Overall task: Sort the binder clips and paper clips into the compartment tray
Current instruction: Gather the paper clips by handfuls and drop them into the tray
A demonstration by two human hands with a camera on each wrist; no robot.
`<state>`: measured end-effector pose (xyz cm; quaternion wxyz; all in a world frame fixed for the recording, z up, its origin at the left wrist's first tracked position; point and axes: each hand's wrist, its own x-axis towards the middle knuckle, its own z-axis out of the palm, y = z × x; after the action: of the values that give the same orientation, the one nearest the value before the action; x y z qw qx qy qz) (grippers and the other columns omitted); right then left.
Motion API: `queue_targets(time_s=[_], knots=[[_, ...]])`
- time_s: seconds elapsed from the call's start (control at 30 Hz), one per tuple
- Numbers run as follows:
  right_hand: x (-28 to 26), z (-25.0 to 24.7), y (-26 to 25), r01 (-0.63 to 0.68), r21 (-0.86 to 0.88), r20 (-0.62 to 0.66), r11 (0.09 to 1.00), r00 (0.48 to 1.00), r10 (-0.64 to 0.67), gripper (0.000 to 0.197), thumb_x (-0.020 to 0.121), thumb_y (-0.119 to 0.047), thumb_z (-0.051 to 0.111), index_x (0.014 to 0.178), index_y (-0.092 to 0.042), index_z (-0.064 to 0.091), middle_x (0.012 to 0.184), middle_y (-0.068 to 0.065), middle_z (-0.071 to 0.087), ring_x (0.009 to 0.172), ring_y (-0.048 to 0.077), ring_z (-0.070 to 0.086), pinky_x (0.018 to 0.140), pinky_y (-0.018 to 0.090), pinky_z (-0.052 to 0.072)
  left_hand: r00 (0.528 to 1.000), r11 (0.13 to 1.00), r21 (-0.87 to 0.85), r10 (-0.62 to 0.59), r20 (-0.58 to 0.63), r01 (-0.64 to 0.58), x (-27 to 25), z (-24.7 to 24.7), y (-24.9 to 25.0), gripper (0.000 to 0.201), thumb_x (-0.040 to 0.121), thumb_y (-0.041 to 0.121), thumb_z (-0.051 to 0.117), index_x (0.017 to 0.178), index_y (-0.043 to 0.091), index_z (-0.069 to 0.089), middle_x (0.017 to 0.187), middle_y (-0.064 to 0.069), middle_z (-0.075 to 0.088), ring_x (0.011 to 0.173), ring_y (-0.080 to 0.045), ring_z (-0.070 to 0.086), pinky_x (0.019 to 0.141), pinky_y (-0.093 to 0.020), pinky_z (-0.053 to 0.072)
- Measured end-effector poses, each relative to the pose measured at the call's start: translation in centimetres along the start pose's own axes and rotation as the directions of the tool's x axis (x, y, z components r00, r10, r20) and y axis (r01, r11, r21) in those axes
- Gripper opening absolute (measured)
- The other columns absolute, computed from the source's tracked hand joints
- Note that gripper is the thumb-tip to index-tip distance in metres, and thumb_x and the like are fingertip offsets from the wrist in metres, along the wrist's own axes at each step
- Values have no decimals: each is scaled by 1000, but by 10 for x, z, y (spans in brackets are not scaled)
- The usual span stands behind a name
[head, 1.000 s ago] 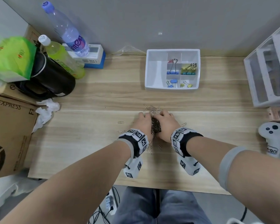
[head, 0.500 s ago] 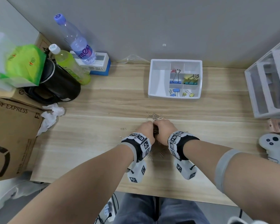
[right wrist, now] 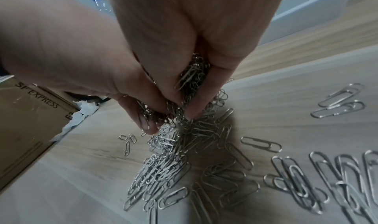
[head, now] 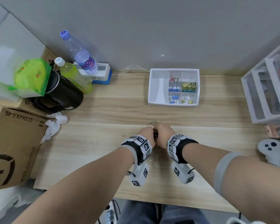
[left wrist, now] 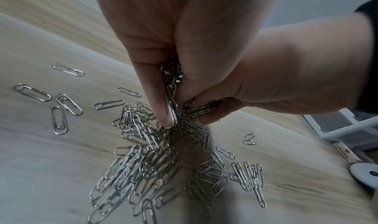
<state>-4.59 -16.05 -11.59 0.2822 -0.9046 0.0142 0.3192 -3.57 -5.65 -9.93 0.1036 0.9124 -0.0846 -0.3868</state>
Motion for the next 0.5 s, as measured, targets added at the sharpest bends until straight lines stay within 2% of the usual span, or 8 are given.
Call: queue_targets(time_s=[0.23,0.37,0.5], knots=[[3,-1,1,-54,59,-26,997,998,55,22,83,-5,59,102,-8,68,98,12,70,91,28,66,80,34,54,1000,1000,22,0,29,-1,2,-10,4,29,89,-1,54,118,-3,54,118,-19,61,107,-31,61,83,-34,51],[5,0,-1,-64,56,-28,996,997,66,20,84,-5,59,101,-8,69,97,12,70,90,27,66,77,32,53,998,998,57,11,66,-15,5,-15,6,29,90,-1,54,118,-2,55,118,-19,62,107,-31,62,84,-33,51],[9,-7,-6,-56,23,-18,998,998,57,19,84,-5,58,99,-6,69,98,12,70,90,27,65,70,28,45,996,996,81,22,82,-29,9,-21,6,26,90,0,53,116,-3,57,117,-19,63,107,-30,62,80,-31,50]])
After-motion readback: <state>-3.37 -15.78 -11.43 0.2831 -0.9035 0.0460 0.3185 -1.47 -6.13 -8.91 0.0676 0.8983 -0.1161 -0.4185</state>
